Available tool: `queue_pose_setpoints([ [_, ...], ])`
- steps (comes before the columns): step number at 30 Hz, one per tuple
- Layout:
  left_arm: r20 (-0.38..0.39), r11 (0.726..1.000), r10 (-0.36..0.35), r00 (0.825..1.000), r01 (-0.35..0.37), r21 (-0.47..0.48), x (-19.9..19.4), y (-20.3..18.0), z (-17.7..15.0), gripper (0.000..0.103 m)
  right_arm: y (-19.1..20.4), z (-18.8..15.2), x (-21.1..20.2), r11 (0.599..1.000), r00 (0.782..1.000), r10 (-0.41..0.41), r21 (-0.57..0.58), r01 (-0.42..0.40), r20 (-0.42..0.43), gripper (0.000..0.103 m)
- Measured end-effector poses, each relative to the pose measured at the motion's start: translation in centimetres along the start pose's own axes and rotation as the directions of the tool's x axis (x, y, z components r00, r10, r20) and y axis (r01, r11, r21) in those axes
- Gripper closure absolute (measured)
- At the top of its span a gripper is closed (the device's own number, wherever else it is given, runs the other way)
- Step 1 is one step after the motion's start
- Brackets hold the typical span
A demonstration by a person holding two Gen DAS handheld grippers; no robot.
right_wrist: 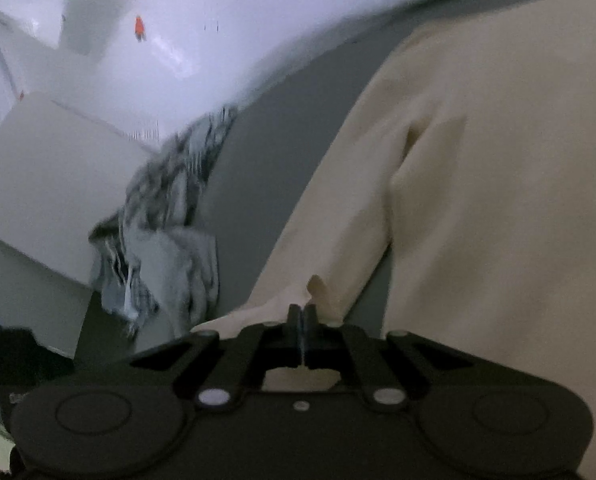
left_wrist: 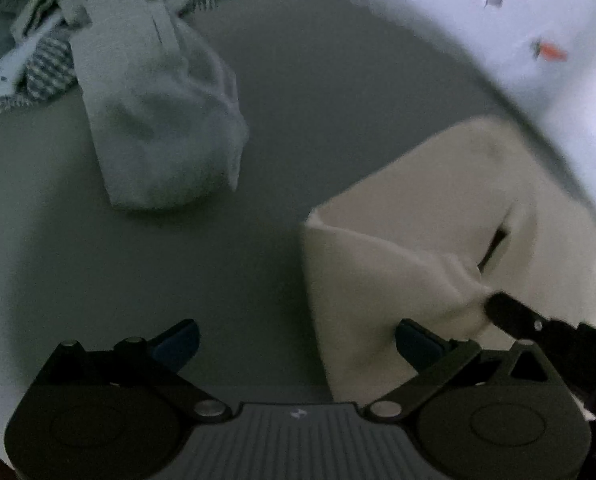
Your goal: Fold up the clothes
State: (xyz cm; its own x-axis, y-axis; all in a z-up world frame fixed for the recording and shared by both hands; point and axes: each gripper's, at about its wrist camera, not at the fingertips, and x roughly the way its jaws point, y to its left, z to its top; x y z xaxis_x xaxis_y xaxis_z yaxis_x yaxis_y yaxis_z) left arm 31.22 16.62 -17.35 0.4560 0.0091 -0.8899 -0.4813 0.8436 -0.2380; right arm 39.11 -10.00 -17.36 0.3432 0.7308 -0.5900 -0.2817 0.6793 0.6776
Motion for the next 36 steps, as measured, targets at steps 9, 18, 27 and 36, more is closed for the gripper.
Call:
queue_pose_setpoints([
  [9,0.06,1.0,0.02,0.998,-0.021,0.022,-1.6,-2.4,-1.0,0.0,-5.8,4.1,-12.5,0.981,0.926,-0.191,0.081,0.174,0.326,0.102],
  [18,0.02,0.993,0.018,1.0,-0.021,0.114,0.5,-7.0,-3.4,0.0,-14.3,4.0,-25.7,0.819,0.66,-0.571,0.285,0.498,0.488,0.1],
  [27,-0.017,0.981,0.112,0.994,-0.108,0.161,3.0,-10.3,-4.9,0.0,-20.6,2.5,-24.6,0.75,0.692,-0.658,0.343,0.566,0.298,0.069],
  [36,-0.048,0.968,0.185,0.982,-0.173,0.182,4.2,-10.8,-5.9,0.0,-22.5,3.4,-21.2,0.804,0.758,-0.593,0.247,0.54,0.272,0.064],
])
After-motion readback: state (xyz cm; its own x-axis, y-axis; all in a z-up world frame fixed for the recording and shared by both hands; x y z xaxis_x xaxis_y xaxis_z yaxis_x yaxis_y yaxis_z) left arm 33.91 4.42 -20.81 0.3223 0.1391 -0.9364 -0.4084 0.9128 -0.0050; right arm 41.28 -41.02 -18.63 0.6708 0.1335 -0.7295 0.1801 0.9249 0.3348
